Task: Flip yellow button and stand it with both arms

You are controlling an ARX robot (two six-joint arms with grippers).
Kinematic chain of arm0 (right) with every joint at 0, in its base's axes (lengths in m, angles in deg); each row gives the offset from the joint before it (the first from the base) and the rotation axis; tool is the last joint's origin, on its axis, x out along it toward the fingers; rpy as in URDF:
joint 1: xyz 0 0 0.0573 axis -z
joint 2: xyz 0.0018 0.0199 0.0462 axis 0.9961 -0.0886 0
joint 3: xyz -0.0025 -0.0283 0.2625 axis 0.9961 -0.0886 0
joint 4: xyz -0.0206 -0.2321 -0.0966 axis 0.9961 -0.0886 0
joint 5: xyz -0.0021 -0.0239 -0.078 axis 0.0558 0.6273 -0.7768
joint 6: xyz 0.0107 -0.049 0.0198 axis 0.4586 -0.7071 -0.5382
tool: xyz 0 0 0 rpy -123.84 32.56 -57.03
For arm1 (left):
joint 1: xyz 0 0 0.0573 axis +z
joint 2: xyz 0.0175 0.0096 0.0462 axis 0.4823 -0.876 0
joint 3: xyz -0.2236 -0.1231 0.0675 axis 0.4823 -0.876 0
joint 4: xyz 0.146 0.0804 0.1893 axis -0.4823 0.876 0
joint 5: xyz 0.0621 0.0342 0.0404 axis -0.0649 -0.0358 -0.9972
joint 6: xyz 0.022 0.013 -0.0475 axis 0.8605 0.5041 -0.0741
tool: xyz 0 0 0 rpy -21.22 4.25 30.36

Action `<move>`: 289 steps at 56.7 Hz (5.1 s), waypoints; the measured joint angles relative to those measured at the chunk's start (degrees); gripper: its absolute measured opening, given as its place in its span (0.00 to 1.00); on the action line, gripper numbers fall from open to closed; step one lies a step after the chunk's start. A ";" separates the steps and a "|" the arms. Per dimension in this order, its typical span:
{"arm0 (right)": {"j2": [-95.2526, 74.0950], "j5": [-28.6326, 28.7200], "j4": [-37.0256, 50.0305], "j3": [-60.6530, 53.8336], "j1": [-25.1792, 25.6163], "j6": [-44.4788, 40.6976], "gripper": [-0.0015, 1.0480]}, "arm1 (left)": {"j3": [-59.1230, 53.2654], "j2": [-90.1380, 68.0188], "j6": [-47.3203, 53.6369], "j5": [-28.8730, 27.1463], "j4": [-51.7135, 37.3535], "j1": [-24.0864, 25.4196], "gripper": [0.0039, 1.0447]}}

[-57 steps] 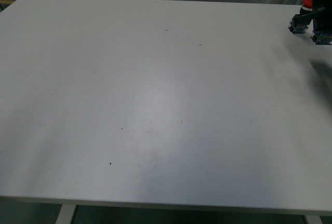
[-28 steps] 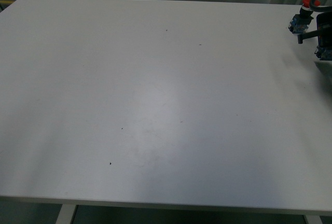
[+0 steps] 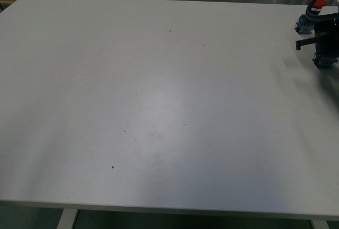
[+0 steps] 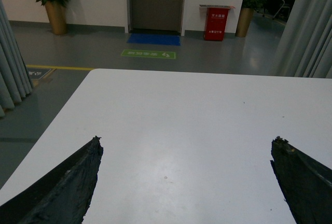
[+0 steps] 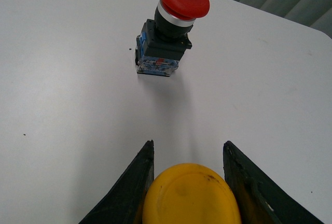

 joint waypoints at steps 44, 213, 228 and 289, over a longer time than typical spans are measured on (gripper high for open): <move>1.55 3.72 -3.67 -0.11 0.33 4.11 0.93 | 0.00 0.00 0.00 0.00 0.00 0.00 0.94; 110.75 13.92 -18.80 -66.97 -1.95 16.59 0.03 | 0.00 0.04 0.00 -0.02 0.04 0.00 0.94; 115.56 13.92 -23.56 -66.97 -1.95 16.59 0.03 | 0.00 0.04 0.00 0.00 0.04 0.00 0.94; 128.69 14.08 -37.13 -66.95 -1.95 16.55 0.94 | 0.00 0.04 0.02 0.00 0.04 0.00 0.94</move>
